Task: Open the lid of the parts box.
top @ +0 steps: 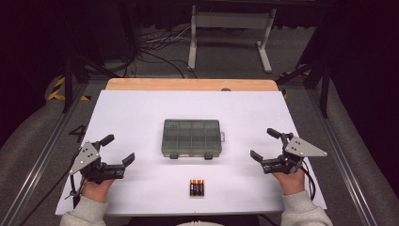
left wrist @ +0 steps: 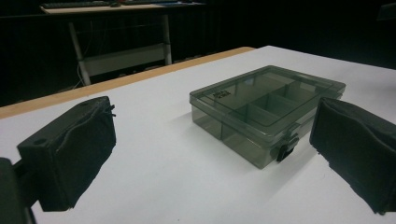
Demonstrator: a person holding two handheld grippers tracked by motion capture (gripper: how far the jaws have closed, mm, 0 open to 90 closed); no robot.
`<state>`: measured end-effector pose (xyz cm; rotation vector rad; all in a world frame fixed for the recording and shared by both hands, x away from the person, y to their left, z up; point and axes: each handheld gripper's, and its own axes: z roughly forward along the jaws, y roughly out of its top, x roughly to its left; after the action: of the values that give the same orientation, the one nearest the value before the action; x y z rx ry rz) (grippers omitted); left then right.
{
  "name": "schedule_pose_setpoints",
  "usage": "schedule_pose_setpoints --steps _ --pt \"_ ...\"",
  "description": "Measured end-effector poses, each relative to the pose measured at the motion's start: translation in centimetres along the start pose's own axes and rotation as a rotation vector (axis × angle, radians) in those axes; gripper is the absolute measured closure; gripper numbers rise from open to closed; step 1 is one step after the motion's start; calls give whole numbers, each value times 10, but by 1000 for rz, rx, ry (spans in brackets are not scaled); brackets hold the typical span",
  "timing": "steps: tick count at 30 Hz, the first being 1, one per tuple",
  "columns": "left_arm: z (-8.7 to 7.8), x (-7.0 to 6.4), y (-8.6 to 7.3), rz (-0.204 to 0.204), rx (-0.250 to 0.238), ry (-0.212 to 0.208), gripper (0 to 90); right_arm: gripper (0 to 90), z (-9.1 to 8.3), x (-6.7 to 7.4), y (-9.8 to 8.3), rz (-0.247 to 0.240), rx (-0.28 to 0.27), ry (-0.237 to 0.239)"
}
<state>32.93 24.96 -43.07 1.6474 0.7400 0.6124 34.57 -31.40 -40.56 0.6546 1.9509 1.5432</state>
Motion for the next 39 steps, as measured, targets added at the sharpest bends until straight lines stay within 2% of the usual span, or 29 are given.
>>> schedule_pose_setpoints --steps 13,17,32,36,39 --pt "0 2 2 -14 5 -6 1 8 4 4 -3 -4 15 27" --pt "1 2 1 -33 7 -6 2 8 4 5 -2 -6 11 33" --pt "3 2 2 -25 14 -6 3 8 3 6 -2 -12 17 34" --pt "5 2 3 -23 36 -11 18 8 5 6 -2 -11 18 42" --pt "13 1 6 -14 53 -16 19 9 8 8 2 -26 31 49"
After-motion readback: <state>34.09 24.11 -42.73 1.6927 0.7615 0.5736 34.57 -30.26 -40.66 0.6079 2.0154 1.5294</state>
